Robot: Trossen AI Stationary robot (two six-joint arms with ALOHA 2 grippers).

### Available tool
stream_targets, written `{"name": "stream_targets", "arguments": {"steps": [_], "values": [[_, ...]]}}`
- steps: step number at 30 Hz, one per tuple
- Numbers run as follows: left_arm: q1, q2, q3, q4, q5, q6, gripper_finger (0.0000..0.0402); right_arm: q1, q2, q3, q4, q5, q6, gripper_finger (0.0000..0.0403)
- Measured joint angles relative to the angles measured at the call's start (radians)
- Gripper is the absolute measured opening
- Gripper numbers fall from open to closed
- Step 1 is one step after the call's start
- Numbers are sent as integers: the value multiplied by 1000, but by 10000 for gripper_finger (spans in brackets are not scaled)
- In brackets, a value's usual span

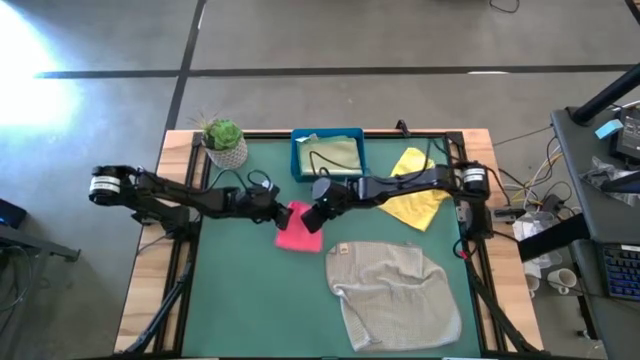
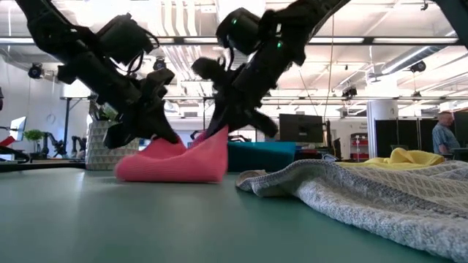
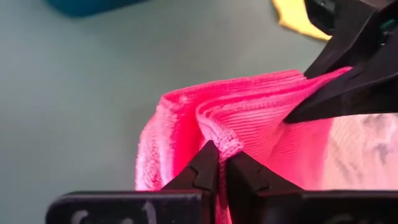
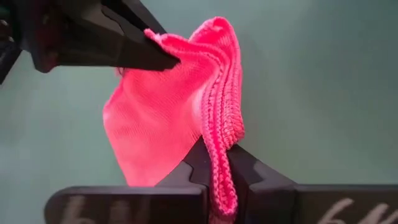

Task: Fold microfiber towels
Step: Put the folded pink microfiber towel into the blue bin

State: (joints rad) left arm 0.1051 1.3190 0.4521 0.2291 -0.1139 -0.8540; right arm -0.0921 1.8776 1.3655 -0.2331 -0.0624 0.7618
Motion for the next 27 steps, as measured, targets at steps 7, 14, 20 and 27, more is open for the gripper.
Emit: {"name": "stream_targets", "arguments": {"steps": [7,14,20,27], "values": [[1,-2,85,4,-37,92,1,-6,-64,0,-79,11,-70,9],[25,-2,162,3,-100,184,1,-62,-130,-2,-149,21,-159,9],[73,-2,204,0,-128,189,0,-137,-220,-2,-181,-12,-230,9],[137,-1,262,3,-183,266,0,-244,-293,-2,-180,-65,-319,9]]}}
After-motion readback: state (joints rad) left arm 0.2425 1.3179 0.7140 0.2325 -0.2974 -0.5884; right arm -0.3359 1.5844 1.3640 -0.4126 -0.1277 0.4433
